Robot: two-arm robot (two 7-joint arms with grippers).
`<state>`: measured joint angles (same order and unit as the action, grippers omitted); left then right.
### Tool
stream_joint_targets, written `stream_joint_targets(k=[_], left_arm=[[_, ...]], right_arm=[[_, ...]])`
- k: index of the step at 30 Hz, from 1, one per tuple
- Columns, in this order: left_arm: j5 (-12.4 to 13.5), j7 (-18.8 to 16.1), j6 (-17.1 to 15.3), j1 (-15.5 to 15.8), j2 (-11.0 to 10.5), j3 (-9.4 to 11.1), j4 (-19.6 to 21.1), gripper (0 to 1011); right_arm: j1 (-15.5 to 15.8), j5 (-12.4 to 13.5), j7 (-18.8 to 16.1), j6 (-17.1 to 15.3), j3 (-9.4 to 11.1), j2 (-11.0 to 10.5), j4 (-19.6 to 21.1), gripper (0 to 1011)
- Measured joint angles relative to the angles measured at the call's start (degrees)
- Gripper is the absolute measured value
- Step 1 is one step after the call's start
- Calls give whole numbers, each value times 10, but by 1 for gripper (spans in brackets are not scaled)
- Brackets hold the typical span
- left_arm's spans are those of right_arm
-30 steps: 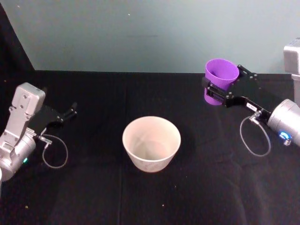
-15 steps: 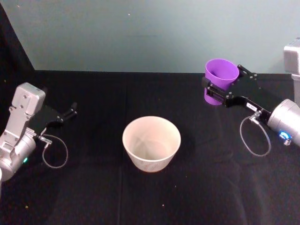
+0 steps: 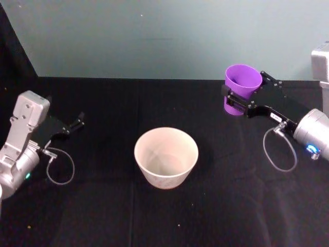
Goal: Pick up the cup and pour the mung beans from the cup into the bowl.
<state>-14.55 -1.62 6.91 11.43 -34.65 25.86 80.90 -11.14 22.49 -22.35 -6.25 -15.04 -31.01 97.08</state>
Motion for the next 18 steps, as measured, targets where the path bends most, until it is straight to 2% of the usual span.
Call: stream_joint_targets(k=[18], left_arm=[[0, 0, 0, 0, 0, 0, 0, 1000]], right_arm=[[0, 0, 0, 0, 0, 0, 0, 746]])
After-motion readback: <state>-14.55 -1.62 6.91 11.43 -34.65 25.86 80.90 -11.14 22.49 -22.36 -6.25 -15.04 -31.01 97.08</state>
